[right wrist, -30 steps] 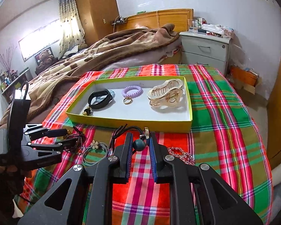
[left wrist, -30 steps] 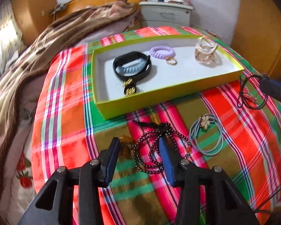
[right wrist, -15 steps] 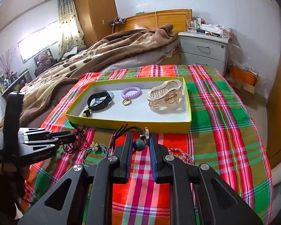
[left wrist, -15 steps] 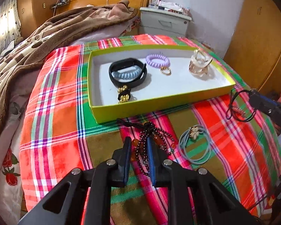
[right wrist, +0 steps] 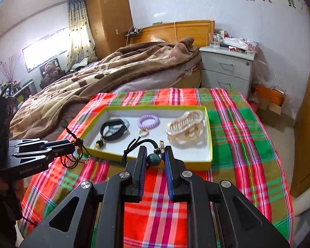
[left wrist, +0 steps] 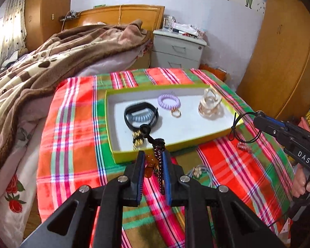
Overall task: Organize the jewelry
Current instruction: 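Carry both held items over the yellow box lid, then lower both items into the box lid and open both tools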
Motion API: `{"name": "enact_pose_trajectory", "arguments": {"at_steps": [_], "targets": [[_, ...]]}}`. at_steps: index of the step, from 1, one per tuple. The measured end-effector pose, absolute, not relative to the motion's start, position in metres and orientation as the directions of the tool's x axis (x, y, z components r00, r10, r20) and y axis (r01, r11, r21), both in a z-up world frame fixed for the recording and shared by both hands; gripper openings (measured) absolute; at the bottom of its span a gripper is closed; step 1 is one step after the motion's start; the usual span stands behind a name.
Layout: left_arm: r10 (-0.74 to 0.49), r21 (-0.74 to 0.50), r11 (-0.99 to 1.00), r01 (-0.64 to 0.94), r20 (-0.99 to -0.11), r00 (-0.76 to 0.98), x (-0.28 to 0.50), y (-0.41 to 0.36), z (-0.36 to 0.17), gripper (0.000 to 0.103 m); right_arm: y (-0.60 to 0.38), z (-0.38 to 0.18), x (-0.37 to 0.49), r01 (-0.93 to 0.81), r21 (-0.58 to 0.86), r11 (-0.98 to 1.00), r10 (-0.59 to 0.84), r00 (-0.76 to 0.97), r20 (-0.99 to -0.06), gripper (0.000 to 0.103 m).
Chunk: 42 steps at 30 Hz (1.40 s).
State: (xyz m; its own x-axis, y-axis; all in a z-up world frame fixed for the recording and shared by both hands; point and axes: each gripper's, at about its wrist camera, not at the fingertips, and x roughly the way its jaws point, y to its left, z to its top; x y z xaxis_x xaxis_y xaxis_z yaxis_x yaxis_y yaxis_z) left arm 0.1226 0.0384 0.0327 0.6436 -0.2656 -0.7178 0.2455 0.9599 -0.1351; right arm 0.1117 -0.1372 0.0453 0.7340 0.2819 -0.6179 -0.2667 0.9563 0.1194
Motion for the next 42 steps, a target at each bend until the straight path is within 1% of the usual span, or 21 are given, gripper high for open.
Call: {"name": "enact_pose_trajectory", "arguments": {"at_steps": [7, 17, 31, 42], "targets": [[-0.278, -0.145, 0.958, 0.249, -0.686, 0.672, 0.142, 0.041, 0.05, 0.017, -0.127, 0.051, 0.136, -0.283, 0.11, 0.953, 0.289, 0.733, -0.616, 0.017], [-0.291, -0.183, 0.956, 0.228, -0.675, 0.678, 0.189, 0.049, 0.054, 0.017, -0.11, 0.035, 0.177, -0.286, 0.108, 0.952, 0.283, 0.693, -0.663, 0.017], [-0.297, -0.226, 0.955, 0.192, -0.724, 0.622, 0.252, 0.049, 0.029, 0.017, -0.091, 0.0, 0.206, -0.312, 0.107, 0.944, 0.287, 0.618, -0.732, 0.017], [-0.279, -0.219, 0.96, 0.173, -0.755, 0.594, 0.263, 0.048, 0.008, 0.017, -0.087, -0.018, 0.213, -0.308, 0.048, 0.95, 0.231, 0.592, -0.772, 0.017]]}}
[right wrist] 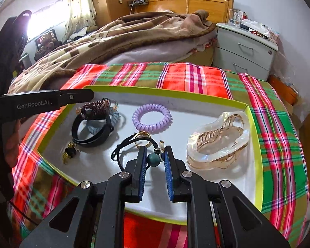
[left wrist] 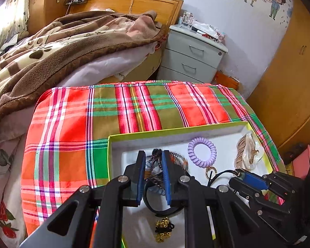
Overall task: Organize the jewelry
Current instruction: 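Lower both items into the box lid and open both tools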
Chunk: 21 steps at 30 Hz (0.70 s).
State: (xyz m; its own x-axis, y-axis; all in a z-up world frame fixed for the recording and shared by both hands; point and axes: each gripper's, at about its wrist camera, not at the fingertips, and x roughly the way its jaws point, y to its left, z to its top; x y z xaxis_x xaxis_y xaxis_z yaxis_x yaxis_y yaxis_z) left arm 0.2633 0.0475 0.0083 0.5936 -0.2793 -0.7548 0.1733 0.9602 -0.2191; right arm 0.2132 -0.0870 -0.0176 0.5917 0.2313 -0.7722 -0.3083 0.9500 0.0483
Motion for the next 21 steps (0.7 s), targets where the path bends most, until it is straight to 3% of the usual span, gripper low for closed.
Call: {"name": "enact_pose_trajectory", "arguments": {"at_steps": [21], "targets": [[-0.25, -0.202, 0.968, 0.148, -0.781, 0.573, 0.2647, 0.0474, 0.0001, 0.02, -0.0825, -0.0237, 0.2142, -0.301, -0.009, 0.954, 0.181, 0.598, -0.781, 0.019]]}}
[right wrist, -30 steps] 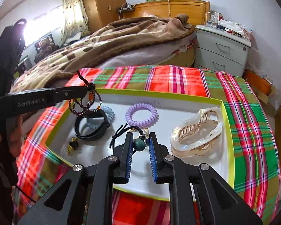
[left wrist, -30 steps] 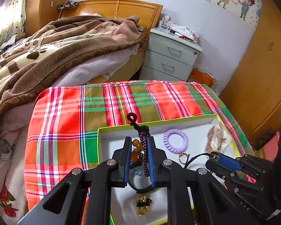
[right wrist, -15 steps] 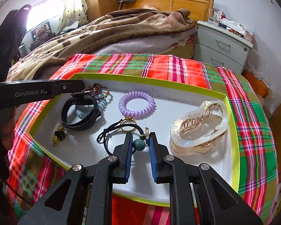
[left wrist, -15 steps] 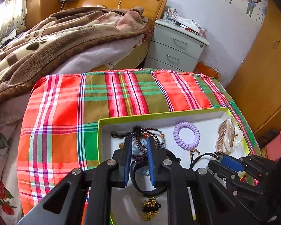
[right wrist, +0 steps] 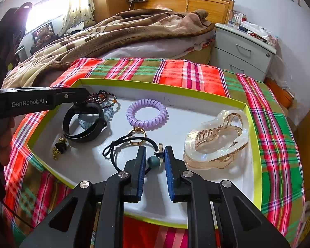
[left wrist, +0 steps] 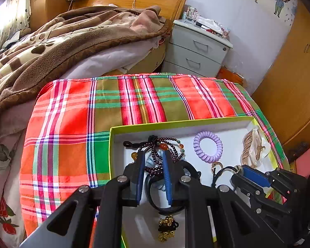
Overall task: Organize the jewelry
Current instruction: 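Lower both items into the box lid and open both tools, then reach the left tool to the grey hair ties while the right tool reaches the rhinestone clip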
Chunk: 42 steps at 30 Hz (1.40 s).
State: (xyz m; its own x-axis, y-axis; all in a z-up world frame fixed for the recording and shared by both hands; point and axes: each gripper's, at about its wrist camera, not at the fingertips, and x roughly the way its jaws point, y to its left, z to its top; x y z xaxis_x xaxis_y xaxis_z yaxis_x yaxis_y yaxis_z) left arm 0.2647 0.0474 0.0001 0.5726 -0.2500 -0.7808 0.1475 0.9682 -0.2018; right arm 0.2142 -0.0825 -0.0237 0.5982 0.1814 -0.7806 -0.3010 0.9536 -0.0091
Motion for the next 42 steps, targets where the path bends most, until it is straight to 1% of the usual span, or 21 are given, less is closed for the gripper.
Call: {"name": "enact_pose_trajectory", "arguments": {"at_steps": [3, 12, 17, 22, 28, 29, 30, 31, 32, 42], "targets": [[-0.25, -0.201, 0.968, 0.148, -0.78, 0.574, 0.264, 0.047, 0.001, 0.023, -0.083, -0.022, 0.213, -0.299, -0.004, 0.954, 0.185, 0.602, -0.777, 0.022], [-0.232, -0.184, 0.973, 0.141, -0.777, 0.585, 0.257, 0.047, 0.007, 0.032, -0.086, -0.016, 0.209, -0.288, 0.006, 0.958, 0.191, 0.616, -0.764, 0.022], [-0.228, -0.18, 0.974, 0.14, -0.771, 0.595, 0.249, 0.046, 0.014, 0.034, -0.091, -0.008, 0.201, -0.275, 0.027, 0.961, 0.203, 0.636, -0.745, 0.023], [-0.237, -0.182, 0.971, 0.152, -0.744, 0.625, 0.225, 0.048, 0.028, 0.038, -0.103, 0.005, 0.184, -0.265, 0.058, 0.963, 0.226, 0.663, -0.714, 0.023], [-0.262, -0.181, 0.965, 0.19, -0.715, 0.649, 0.184, 0.044, 0.041, 0.039, -0.125, 0.022, 0.157, -0.238, 0.076, 0.968, 0.224, 0.696, -0.682, 0.024], [-0.27, -0.187, 0.963, 0.196, -0.712, 0.649, 0.178, 0.043, 0.042, 0.039, -0.129, 0.023, 0.153, -0.236, 0.077, 0.969, 0.224, 0.699, -0.679, 0.025], [-0.278, -0.192, 0.96, 0.201, -0.708, 0.649, 0.172, 0.042, 0.042, 0.039, -0.133, 0.025, 0.148, -0.23, 0.076, 0.97, 0.219, 0.703, -0.677, 0.032], [-0.289, -0.197, 0.957, 0.213, -0.706, 0.647, 0.166, 0.041, 0.042, 0.039, -0.136, 0.026, 0.145, -0.225, 0.075, 0.971, 0.216, 0.705, -0.676, 0.043], [-0.298, -0.201, 0.954, 0.222, -0.706, 0.642, 0.16, 0.039, 0.042, 0.039, -0.141, 0.028, 0.14, -0.217, 0.079, 0.973, 0.213, 0.709, -0.672, 0.045], [-0.333, -0.22, 0.942, 0.255, -0.721, 0.608, 0.129, 0.028, 0.03, 0.04, -0.174, 0.022, 0.113, -0.131, 0.082, 0.988, 0.152, 0.716, -0.681, 0.045]]}}
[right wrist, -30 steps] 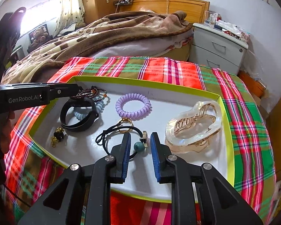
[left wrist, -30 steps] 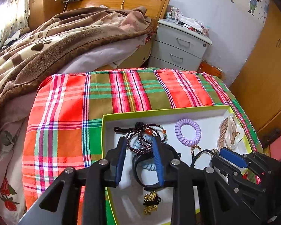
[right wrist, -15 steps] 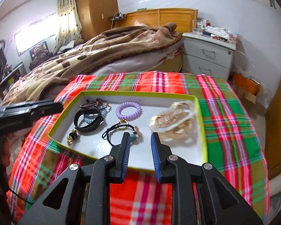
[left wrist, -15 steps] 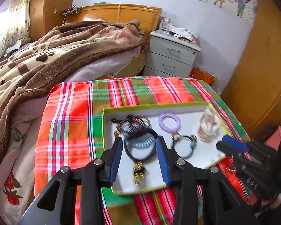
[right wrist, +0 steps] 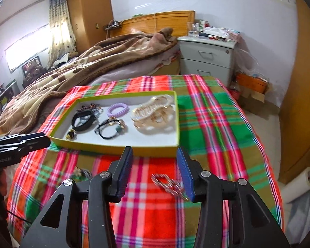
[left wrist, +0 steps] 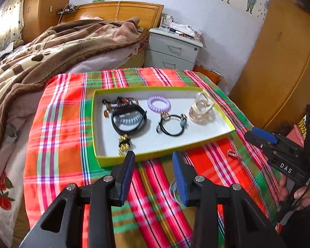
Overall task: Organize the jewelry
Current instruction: 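Reach the left tool to the grey hair ties while the right tool reaches the rhinestone clip, then grasp the rhinestone hair clip with the right tool while the left tool grasps the grey hair ties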
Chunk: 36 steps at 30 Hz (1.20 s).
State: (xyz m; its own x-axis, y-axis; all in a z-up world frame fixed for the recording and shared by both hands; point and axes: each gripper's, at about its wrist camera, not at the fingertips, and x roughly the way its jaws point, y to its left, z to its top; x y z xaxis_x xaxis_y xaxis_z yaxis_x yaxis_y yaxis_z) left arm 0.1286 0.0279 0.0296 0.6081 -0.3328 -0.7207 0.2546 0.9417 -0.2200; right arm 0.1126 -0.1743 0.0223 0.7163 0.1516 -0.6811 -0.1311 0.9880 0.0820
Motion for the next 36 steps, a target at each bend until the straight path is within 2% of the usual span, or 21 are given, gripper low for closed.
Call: {"name": "enact_pose_trajectory", "arguments": {"at_steps": [3, 12, 21, 36], "targets": [[-0.348, -0.231, 0.936, 0.267, -0.724, 0.595, 0.121, 0.024, 0.024, 0.045, -0.187, 0.016, 0.105, -0.089, 0.082, 0.993, 0.121, 0.711, -0.693, 0.045], [-0.396, -0.269, 0.916, 0.299, -0.738, 0.547, 0.109, 0.016, 0.002, 0.047, -0.221, -0.008, 0.092, 0.002, 0.084, 0.996, 0.061, 0.667, -0.742, 0.045], [-0.392, -0.266, 0.915, 0.305, -0.766, 0.509, 0.105, 0.007, -0.012, 0.047, -0.199, -0.019, 0.103, -0.177, 0.092, 0.98, 0.185, 0.637, -0.748, 0.045], [-0.369, -0.241, 0.921, 0.306, -0.791, 0.489, 0.109, -0.001, -0.018, 0.047, -0.189, -0.032, 0.127, -0.308, 0.05, 0.95, 0.224, 0.563, -0.795, 0.045]]}}
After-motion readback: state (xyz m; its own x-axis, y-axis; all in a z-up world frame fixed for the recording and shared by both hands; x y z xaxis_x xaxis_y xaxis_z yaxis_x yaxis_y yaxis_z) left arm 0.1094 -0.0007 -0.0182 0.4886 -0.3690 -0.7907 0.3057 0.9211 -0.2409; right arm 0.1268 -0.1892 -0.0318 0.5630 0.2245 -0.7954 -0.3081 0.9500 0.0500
